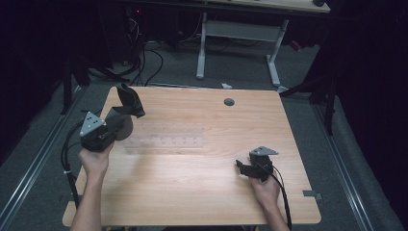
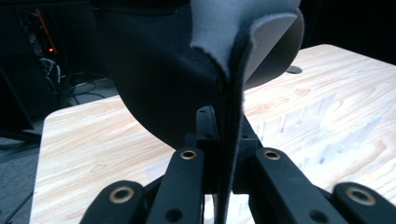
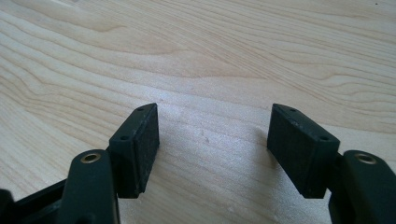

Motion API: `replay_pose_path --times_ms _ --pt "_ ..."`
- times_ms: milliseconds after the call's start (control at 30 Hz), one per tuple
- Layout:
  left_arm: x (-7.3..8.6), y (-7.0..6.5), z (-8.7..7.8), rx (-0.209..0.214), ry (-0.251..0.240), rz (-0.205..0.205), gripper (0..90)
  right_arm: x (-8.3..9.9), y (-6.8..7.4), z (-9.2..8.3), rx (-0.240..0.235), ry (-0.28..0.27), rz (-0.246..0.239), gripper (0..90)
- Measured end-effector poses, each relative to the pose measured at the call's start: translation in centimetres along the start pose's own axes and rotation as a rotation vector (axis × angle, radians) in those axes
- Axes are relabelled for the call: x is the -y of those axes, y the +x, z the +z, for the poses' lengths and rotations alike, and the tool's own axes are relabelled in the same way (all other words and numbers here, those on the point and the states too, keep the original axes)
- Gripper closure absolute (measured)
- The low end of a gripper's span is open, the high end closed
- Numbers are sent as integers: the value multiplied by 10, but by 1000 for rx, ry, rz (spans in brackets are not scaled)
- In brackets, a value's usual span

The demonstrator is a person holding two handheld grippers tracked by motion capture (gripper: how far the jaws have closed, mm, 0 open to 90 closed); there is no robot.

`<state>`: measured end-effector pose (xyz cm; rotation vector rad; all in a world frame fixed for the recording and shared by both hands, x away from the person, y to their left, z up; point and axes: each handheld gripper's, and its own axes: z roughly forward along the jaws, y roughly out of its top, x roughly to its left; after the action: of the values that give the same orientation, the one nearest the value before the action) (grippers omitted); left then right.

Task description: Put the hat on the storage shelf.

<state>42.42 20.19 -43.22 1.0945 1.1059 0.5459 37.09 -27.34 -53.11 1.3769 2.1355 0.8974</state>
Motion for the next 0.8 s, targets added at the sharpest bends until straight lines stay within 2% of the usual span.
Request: replay_pose_path --times_ms 267,800 --pt "6 3 6 -9 -18 1 857 0 0 0 0 0 0 345" --pt "20 7 15 -41 -4 24 861 0 0 0 1 0 0 345"
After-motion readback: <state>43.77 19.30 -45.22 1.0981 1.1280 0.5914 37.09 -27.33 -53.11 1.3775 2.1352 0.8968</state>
